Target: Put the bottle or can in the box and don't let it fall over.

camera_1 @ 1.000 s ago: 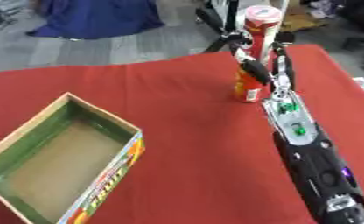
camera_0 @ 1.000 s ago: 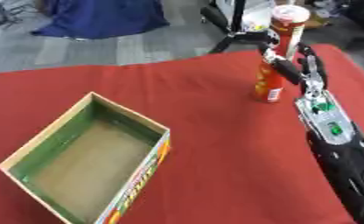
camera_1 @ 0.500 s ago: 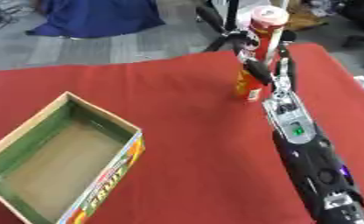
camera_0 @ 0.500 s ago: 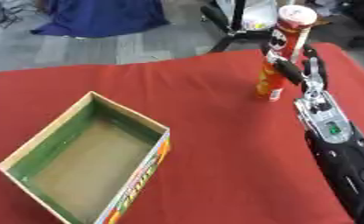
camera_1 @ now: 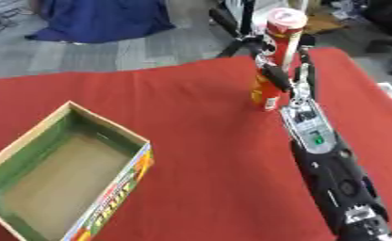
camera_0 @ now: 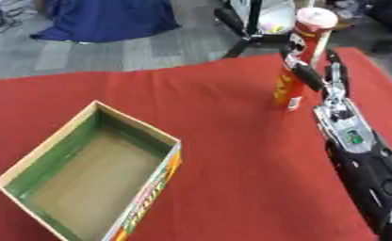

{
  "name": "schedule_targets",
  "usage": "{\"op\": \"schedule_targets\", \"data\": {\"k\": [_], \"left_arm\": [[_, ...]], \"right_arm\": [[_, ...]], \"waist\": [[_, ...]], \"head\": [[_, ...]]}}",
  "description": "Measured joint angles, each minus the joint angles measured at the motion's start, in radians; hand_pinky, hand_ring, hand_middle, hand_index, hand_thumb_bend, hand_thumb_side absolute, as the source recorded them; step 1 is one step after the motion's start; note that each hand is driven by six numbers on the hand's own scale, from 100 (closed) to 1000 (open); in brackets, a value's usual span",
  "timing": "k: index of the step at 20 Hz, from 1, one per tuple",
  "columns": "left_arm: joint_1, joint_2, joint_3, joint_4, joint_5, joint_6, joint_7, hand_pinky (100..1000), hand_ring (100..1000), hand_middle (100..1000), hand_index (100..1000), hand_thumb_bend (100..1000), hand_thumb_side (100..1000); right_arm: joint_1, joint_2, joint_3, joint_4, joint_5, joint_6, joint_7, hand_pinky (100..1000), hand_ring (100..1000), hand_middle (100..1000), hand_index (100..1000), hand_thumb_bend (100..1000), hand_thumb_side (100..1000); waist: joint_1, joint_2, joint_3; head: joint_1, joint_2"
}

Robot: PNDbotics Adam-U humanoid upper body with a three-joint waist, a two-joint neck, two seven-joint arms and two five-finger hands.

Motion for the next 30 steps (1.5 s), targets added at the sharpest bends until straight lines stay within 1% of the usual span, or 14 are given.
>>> {"op": "schedule_targets", "data": {"k": [9, 20, 26, 30], "left_arm": [[0.000, -0.007, 0.000, 0.000, -0.002, 0.001, -0.002, 845, 880, 822, 812, 114, 946], [0.000, -0.008, 0.000, 0.000, -0.003, -0.002, -0.007, 845, 882, 823, 812, 114, 946], [0.000, -0.008, -0.001, 0.000, -0.003, -0.003, -0.012, 846, 883, 823, 812, 113, 946], [-0.003, -0.008, -0.001, 0.000, -0.003, -0.002, -0.015, 846, 883, 824, 812, 113, 946]], "right_arm": [[-0.021, 0.001, -0.001, 0.040, -0.027, -0.008, -0.001, 815, 1000, 971, 1000, 652, 515], [-0.044, 0.007, -0.013, 0.088, -0.070, -0.031, -0.018, 811, 1000, 964, 1000, 645, 523], [-0.059, 0.007, -0.013, 0.104, -0.086, -0.044, -0.019, 816, 1000, 962, 1000, 654, 527], [-0.069, 0.007, -0.013, 0.110, -0.094, -0.054, -0.015, 817, 1000, 960, 1000, 641, 530]], "waist": [[0.002, 0.003, 0.000], [0.007, 0.009, 0.002], [0.007, 0.016, 0.005], [0.007, 0.019, 0.007]], "head": [[-0.004, -0.008], [-0.006, -0.017], [-0.008, -0.018], [-0.009, -0.025]]}}
